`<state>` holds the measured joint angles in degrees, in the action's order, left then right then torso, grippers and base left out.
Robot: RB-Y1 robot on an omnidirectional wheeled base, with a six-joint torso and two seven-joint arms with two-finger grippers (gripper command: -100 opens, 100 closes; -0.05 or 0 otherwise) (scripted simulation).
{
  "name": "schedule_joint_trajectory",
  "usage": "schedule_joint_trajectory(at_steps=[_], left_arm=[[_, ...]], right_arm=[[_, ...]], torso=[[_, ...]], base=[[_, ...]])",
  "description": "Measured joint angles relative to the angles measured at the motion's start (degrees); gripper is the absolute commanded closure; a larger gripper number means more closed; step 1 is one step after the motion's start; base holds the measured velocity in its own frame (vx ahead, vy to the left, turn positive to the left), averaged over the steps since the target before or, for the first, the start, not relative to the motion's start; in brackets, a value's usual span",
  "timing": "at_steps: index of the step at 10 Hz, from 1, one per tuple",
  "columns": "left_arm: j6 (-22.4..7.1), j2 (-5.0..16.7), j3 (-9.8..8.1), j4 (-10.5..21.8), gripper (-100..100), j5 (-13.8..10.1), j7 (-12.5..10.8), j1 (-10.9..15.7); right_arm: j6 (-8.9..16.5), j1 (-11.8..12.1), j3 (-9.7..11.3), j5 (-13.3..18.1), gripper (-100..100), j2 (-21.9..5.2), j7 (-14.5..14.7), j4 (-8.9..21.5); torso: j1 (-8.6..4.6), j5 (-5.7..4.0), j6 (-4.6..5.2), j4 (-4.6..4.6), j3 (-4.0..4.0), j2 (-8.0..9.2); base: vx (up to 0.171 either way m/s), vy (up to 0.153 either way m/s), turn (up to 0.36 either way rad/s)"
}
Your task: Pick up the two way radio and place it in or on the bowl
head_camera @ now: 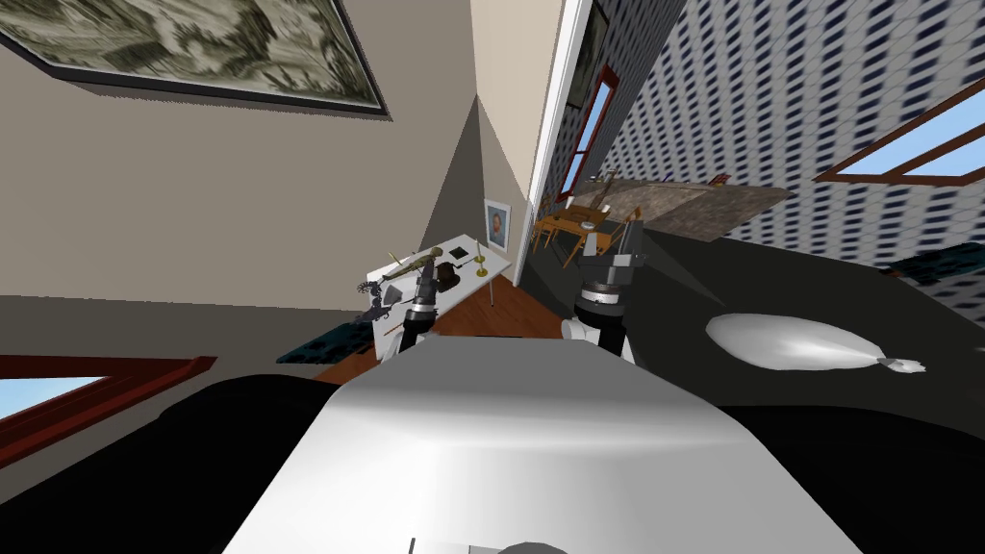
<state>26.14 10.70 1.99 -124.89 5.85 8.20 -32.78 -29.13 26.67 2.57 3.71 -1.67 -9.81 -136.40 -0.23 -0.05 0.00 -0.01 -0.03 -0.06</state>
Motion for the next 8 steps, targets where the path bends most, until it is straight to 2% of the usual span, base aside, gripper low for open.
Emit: schedule_joint_trajectory(at_steps=[4,5,6,8], left_arm=[[-4.5,4.0,-1.24,1.5,-100,1.2,3.8,-2.4],[-5.7,5.1,-1.82,2.4,-100,1.5,4.7,-2.8],[-6.4,5.9,-2.35,4.7,-100,2.0,5.6,-2.3],[-8.7,8.0,-3.62,5.9,-100,2.9,7.2,-4.1]], right_arm=[[0.0,0.0,0.0,0.0,0,0.0,0.0,0.0],[0.0,0.0,0.0,0.0,0,0.0,0.0,0.0],[0.0,0.0,0.0,0.0,0,0.0,0.0,0.0],[0.0,0.0,0.0,0.0,0,0.0,0.0,0.0]], torso=[[0.0,0.0,0.0,-0.01,-0.02,-0.04],[0.02,0.01,0.0,-0.02,-0.06,-0.1],[0.01,0.01,0.01,-0.04,-0.1,-0.17],[-0.01,0.0,0.0,-0.04,-0.09,-0.15]], base=[[0.028,-0.072,0.024],[0.059,-0.068,0.012],[0.057,-0.071,0.005],[0.054,-0.068,0.006]])
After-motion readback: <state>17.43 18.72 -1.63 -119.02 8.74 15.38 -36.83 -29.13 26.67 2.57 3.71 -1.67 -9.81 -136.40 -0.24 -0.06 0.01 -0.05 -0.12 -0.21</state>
